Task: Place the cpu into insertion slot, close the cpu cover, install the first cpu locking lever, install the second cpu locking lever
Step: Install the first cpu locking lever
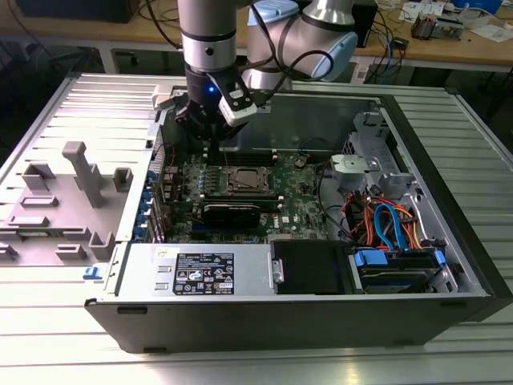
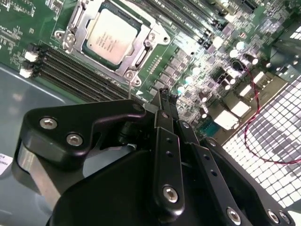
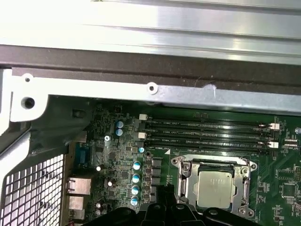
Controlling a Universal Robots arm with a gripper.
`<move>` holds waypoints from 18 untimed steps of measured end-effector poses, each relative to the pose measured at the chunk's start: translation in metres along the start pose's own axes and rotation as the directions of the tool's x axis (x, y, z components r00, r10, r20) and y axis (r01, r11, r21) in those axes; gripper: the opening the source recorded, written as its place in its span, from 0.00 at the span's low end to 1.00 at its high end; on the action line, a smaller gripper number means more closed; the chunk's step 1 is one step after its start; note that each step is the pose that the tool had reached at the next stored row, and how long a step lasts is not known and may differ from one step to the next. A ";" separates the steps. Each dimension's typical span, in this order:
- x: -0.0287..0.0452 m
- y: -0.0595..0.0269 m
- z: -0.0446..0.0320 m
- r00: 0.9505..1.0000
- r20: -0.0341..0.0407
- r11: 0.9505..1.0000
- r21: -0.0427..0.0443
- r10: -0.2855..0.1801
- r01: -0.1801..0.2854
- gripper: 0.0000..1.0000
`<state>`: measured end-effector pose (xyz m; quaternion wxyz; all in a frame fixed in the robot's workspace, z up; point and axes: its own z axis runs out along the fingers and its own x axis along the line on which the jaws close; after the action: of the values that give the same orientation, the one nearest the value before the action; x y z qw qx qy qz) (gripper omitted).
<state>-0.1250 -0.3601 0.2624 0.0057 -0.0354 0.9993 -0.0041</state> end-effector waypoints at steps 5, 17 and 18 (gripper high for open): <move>-0.0007 0.0098 0.0000 1.000 0.000 1.000 0.000 -0.009 0.009 0.11; -0.0015 0.0212 -0.0002 1.000 0.000 1.000 0.000 0.002 -0.002 0.11; -0.0015 0.0212 -0.0001 1.000 0.000 1.000 0.000 0.002 -0.002 0.11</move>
<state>-0.1250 -0.3388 0.2624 0.0056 -0.0342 0.9994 -0.0041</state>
